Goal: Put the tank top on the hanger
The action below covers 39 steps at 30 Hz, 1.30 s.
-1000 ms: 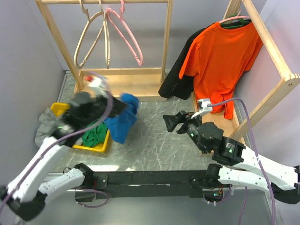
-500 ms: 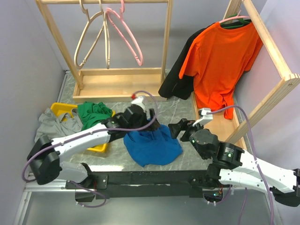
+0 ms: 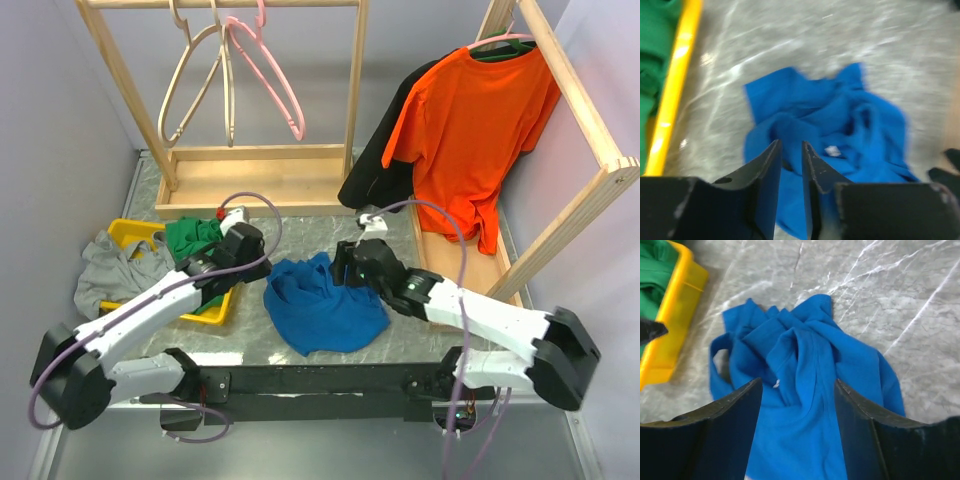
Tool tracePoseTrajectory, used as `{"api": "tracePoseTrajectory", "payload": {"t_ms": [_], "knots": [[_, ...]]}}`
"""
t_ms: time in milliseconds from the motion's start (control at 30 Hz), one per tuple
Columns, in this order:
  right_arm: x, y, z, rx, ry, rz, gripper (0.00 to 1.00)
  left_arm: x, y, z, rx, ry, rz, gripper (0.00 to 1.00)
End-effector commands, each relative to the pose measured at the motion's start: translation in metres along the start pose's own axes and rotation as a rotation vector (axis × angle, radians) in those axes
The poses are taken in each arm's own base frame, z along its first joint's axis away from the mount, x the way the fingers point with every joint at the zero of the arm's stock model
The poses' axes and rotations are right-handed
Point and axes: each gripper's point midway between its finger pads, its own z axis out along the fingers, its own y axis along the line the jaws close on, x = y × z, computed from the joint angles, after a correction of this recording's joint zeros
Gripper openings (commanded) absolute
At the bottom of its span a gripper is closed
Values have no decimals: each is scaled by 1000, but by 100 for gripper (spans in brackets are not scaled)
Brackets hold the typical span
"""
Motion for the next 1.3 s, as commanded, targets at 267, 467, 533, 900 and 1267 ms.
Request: {"api": "tracePoseTrajectory", "payload": {"t_ms": [267, 467, 533, 900, 1267], "knots": [[-18, 33, 56, -47, 9, -41, 60, 35, 36, 49, -178, 76, -12, 46], [-12, 23, 72, 6, 23, -50, 53, 42, 24, 57, -105, 93, -13, 47], [-8, 21, 80, 14, 44, -48, 51, 44, 29, 58, -127, 95, -13, 45], [9, 3, 100, 94, 102, -62, 49, 61, 43, 66, -153, 121, -33, 40], [25, -10, 109, 159, 152, -84, 45, 63, 41, 64, -139, 105, -30, 23]]}}
